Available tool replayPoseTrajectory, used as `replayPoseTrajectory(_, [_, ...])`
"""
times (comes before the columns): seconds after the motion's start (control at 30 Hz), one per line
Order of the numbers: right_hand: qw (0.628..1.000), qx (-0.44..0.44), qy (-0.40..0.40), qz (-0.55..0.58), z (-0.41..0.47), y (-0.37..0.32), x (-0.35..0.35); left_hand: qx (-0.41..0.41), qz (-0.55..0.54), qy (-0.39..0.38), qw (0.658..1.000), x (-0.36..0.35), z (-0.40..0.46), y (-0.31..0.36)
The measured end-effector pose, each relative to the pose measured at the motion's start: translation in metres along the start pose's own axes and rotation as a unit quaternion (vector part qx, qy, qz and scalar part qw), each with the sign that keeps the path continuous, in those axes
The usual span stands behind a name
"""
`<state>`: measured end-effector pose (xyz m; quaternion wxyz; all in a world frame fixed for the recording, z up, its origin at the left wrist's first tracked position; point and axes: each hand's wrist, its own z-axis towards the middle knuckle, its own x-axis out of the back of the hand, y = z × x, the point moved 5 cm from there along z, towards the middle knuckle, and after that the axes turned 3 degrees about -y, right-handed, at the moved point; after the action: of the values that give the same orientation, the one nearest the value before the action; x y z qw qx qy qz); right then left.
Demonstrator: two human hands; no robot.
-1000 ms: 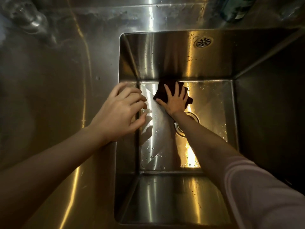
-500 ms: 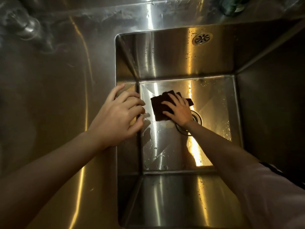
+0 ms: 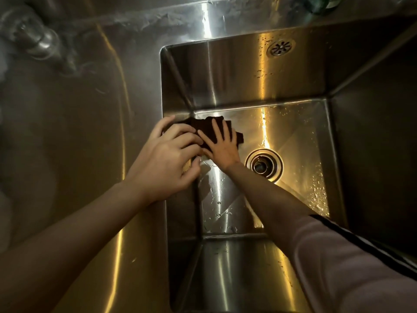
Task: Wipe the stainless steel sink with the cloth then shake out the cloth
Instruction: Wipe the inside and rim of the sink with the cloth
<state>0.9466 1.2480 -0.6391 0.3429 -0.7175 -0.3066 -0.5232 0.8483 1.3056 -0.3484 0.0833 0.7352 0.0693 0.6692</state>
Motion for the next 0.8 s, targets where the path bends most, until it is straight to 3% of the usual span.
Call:
replayPoseTrajectory(0.1, [0.998,0.044,0.009,-0.040,-0.015,0.036,-0.002,-0.003,0.002,-0.002,1.000,-0.002,-0.001,-0.001])
replayPoseTrajectory(0.23, [0.997,-0.054,0.021,-0.043,-0.008,0.071,0.010,-0.004,-0.003,0.005,1.000,-0.003,0.000,-0.001])
replayPoseTrajectory(0.33, [0.994,-0.112,0.001,-0.004,0.003,0.048,0.018,0.002,-0.004,0.002,1.000,-0.002,0.000,-0.002])
replayPoseTrajectory(0.57, [0.998,0.012,-0.054,-0.021,0.029,-0.020,0.016,0.004,-0.002,-0.014,1.000,-0.003,0.000,-0.001])
replayPoseTrajectory(0.7, [0.999,0.028,-0.034,-0.025,0.019,0.017,0.017,0.002,0.005,-0.011,1.000,-0.002,-0.002,-0.002])
replayPoseTrajectory(0.8, [0.999,-0.044,-0.019,-0.001,0.007,0.072,0.020,-0.002,0.008,-0.006,1.000,-0.003,-0.001,-0.001])
